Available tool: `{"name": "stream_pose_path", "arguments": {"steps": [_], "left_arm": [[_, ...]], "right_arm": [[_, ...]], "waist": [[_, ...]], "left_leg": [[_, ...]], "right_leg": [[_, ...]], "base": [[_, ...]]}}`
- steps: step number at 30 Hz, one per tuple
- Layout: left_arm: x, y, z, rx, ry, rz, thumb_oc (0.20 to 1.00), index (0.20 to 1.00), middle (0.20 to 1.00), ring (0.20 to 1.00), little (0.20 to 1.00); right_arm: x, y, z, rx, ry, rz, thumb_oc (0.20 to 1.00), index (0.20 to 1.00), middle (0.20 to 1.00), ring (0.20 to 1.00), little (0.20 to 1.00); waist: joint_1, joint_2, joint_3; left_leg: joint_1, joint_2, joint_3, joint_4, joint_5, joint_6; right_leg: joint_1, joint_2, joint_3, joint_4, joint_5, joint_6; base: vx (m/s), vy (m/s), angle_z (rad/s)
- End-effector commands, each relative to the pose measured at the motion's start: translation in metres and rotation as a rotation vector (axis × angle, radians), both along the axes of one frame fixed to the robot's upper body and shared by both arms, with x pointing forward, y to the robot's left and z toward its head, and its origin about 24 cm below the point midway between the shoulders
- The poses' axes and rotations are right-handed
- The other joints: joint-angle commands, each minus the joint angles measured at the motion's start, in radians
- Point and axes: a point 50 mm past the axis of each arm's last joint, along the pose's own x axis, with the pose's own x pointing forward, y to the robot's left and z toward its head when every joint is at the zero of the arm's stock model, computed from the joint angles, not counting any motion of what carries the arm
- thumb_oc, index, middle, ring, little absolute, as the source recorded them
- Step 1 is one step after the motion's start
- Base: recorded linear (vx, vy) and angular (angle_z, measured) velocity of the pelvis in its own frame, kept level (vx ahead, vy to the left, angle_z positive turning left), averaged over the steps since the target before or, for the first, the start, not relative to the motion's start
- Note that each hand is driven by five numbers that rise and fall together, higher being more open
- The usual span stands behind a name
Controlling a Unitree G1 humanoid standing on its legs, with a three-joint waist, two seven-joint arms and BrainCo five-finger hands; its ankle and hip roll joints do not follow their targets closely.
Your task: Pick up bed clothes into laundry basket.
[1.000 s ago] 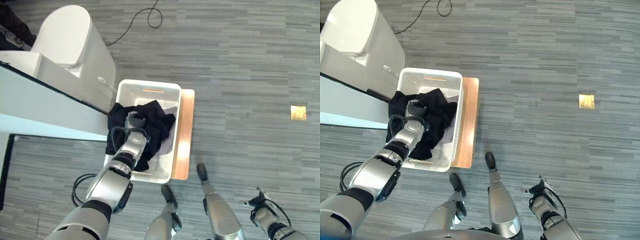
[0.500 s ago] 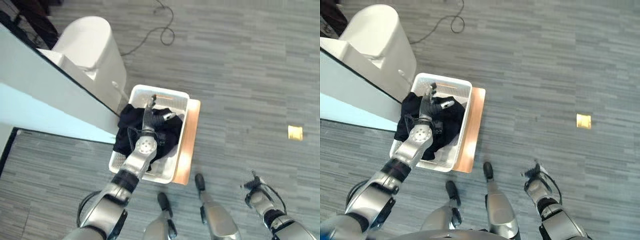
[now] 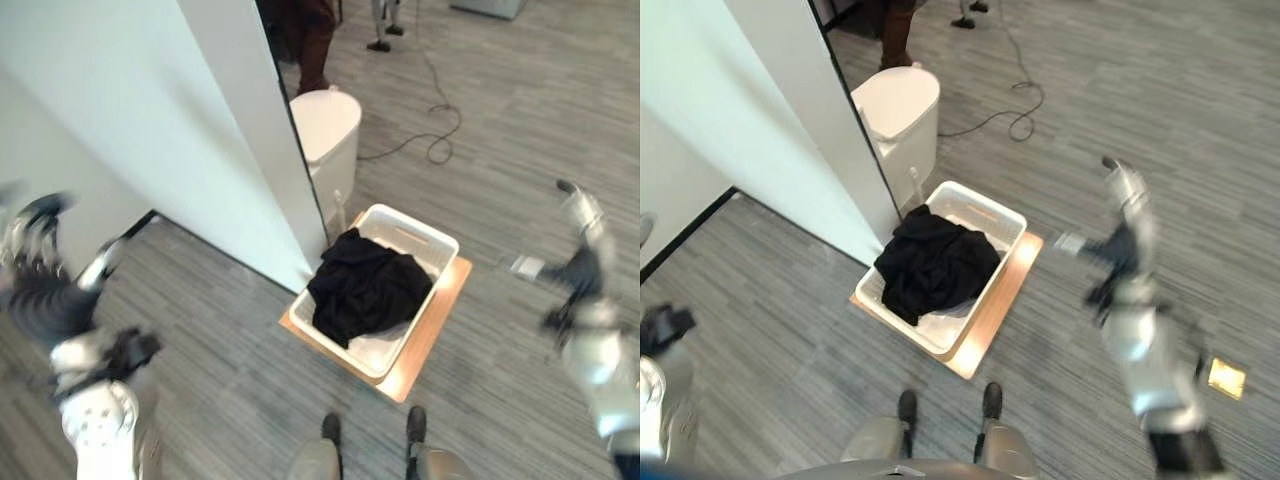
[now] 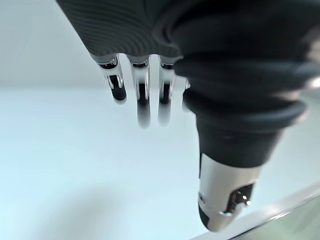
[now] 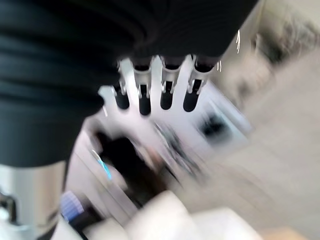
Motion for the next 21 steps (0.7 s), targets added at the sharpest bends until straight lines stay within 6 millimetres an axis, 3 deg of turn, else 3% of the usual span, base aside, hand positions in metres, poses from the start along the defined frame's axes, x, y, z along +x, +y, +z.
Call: {"name": "stream_pose_path", "arguments": {"steps": [1, 2, 6, 10, 13, 15, 16, 17, 18, 19, 21], "left_arm": [[0.019, -0.020, -0.003, -0.083, -0.019, -0.182, 1.000, 1.000, 1.000, 1.000, 1.000], [0.024, -0.028, -0.018, -0.077, 0.079, -0.252, 1.000, 1.000, 1.000, 1.000, 1.000], [0.027, -0.037, -0.025, -0.066, 0.124, -0.318, 1.000, 1.000, 1.000, 1.000, 1.000], [0.038, -0.043, -0.023, -0.036, 0.125, -0.362, 1.000, 1.000, 1.000, 1.000, 1.000], [0.044, -0.047, -0.021, -0.047, 0.109, -0.375, 1.000, 1.000, 1.000, 1.000, 1.000], [0.044, -0.047, -0.020, -0.041, 0.112, -0.369, 1.000, 1.000, 1.000, 1.000, 1.000], [0.044, -0.047, -0.020, -0.041, 0.112, -0.369, 1.000, 1.000, 1.000, 1.000, 1.000], [0.042, -0.047, -0.023, -0.046, 0.126, -0.364, 1.000, 1.000, 1.000, 1.000, 1.000], [0.040, -0.049, -0.029, -0.064, 0.146, -0.359, 1.000, 1.000, 1.000, 1.000, 1.000], [0.040, -0.051, -0.031, -0.077, 0.152, -0.354, 1.000, 1.000, 1.000, 1.000, 1.000], [0.041, -0.055, -0.035, -0.096, 0.160, -0.346, 1.000, 1.000, 1.000, 1.000, 1.000]], "right_arm": [[0.018, -0.012, 0.025, -0.095, -0.104, 0.000, 1.000, 1.000, 1.000, 1.000, 1.000], [0.015, -0.015, 0.021, -0.092, -0.093, -0.019, 1.000, 1.000, 1.000, 1.000, 1.000], [0.012, -0.014, 0.017, -0.093, -0.084, -0.031, 1.000, 1.000, 1.000, 1.000, 1.000], [0.019, 0.007, 0.017, -0.057, -0.104, 0.003, 1.000, 1.000, 1.000, 1.000, 1.000], [0.025, 0.017, 0.015, -0.051, -0.098, 0.028, 1.000, 1.000, 1.000, 1.000, 1.000], [0.028, 0.024, 0.019, -0.053, -0.115, 0.062, 1.000, 1.000, 1.000, 1.000, 1.000], [0.028, 0.024, 0.019, -0.053, -0.116, 0.062, 1.000, 1.000, 1.000, 1.000, 1.000], [0.028, 0.028, 0.020, -0.051, -0.116, 0.081, 1.000, 1.000, 1.000, 1.000, 1.000], [0.028, 0.030, 0.018, -0.045, -0.105, 0.090, 1.000, 1.000, 1.000, 1.000, 1.000], [0.029, 0.031, 0.019, -0.042, -0.111, 0.089, 1.000, 1.000, 1.000, 1.000, 1.000], [0.031, 0.032, 0.022, -0.031, -0.128, 0.088, 1.000, 1.000, 1.000, 1.000, 1.000]], "waist": [[-0.043, 0.044, -0.027], [-0.057, 0.053, -0.047], [-0.066, 0.053, -0.051], [-0.078, 0.022, -0.008], [-0.055, 0.031, 0.028], [-0.032, 0.041, 0.041], [-0.031, 0.039, 0.041], [-0.021, 0.048, 0.040], [-0.003, 0.065, 0.030], [-0.001, 0.068, 0.026], [-0.004, 0.052, 0.005]], "left_leg": [[0.210, 0.131, 0.009, -0.315, 0.049, 0.052], [0.251, 0.145, 0.034, -0.413, 0.014, 0.051], [0.290, 0.134, 0.066, -0.503, -0.021, 0.052], [0.293, 0.036, 0.062, -0.520, -0.071, 0.087], [0.266, -0.016, 0.055, -0.520, -0.042, 0.142], [0.237, -0.042, 0.059, -0.520, -0.005, 0.182], [0.234, -0.045, 0.060, -0.520, -0.001, 0.181], [0.221, -0.049, 0.065, -0.520, 0.015, 0.194], [0.186, -0.055, 0.051, -0.520, 0.046, 0.211], [0.165, -0.059, 0.032, -0.520, 0.073, 0.211], [0.125, -0.089, -0.003, -0.520, 0.093, 0.207]], "right_leg": [[-0.035, -0.013, -0.053, -0.055, 0.000, 0.122], [-0.055, -0.031, -0.078, -0.053, 0.019, 0.142], [-0.074, -0.056, -0.100, -0.048, 0.034, 0.158], [-0.128, -0.124, -0.077, -0.008, 0.117, 0.211], [-0.134, -0.088, 0.008, 0.158, 0.034, 0.196], [-0.104, -0.056, 0.032, 0.351, -0.008, 0.175], [-0.110, -0.058, 0.035, 0.356, -0.007, 0.174], [-0.103, -0.043, 0.040, 0.439, -0.029, 0.166], [-0.095, 0.010, 0.087, 0.611, -0.054, 0.158], [-0.084, 0.064, 0.130, 0.644, -0.062, 0.145], [-0.015, 0.147, 0.214, 0.576, -0.106, 0.145]], "base": [[-0.33, 0.347, 0.63], [-0.17, 0.151, 0.39], [-0.24, 0.204, 0.40], [-0.41, 0.279, 0.29], [-0.38, 0.232, 0.11], [-0.35, 0.208, -0.16], [-0.26, 0.166, -0.31], [-0.31, 0.177, -0.06], [-0.38, 0.200, 0.19], [-0.35, 0.127, 0.41], [-0.11, -0.002, 0.31]]}}
